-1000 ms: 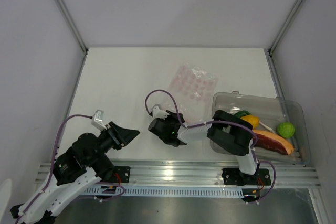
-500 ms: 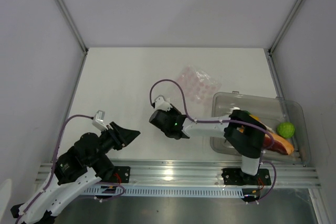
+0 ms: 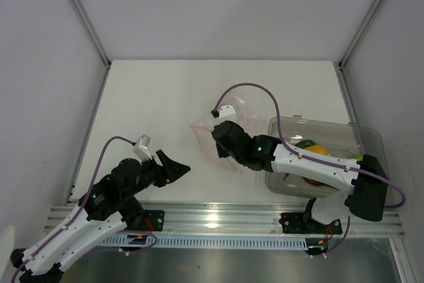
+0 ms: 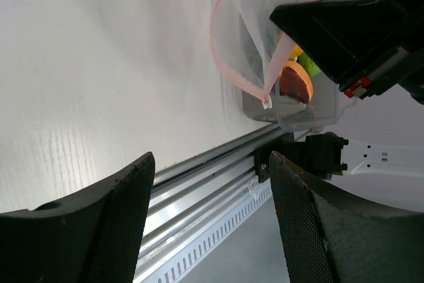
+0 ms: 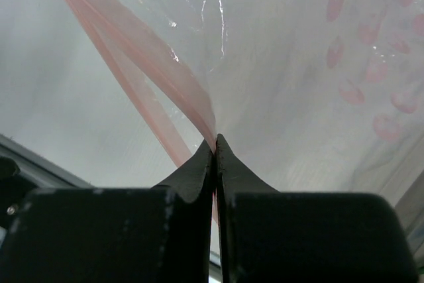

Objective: Place the food in the zip-top bag and seal the zipper
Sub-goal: Pick up the zipper food storage bag at the center of the board, then open the zipper of the food storage bag.

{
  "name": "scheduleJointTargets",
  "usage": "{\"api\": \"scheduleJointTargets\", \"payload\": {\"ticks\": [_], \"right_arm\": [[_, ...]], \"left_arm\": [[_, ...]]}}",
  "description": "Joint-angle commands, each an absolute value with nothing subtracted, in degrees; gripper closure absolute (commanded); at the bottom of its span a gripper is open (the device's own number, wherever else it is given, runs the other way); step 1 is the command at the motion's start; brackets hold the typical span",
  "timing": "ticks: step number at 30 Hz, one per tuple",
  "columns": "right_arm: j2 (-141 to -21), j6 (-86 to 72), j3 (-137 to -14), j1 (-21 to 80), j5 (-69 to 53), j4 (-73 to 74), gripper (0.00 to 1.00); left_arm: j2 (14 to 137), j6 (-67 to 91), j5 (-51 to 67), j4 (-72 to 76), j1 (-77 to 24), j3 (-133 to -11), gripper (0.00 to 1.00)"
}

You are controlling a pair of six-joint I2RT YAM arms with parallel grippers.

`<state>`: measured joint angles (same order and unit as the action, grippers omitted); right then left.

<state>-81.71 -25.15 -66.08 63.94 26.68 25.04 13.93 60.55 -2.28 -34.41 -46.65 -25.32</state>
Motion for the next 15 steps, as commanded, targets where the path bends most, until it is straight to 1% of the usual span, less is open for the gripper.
{"api": "scheduleJointTargets", "payload": {"ticks": [1,7,15], "right_arm": [[-78.75,-30.49,-63.81,63.98,20.92,24.44,1.0],[-77.7,-32.52,-63.98,64.95,17.58,23.03,1.0],[-74.71,-35.68,-64.16,65.74,14.68,21.63,1.0]], "left_arm": [[15.29,58.01,1.58,-29.45,-46.93,-28.65,0.27],[17.58,57.48,0.88,-27.77,-46.93,-29.0,0.26],[23.02,56.87,0.26,-22.77,-47.02,-26.55,0.29]]}}
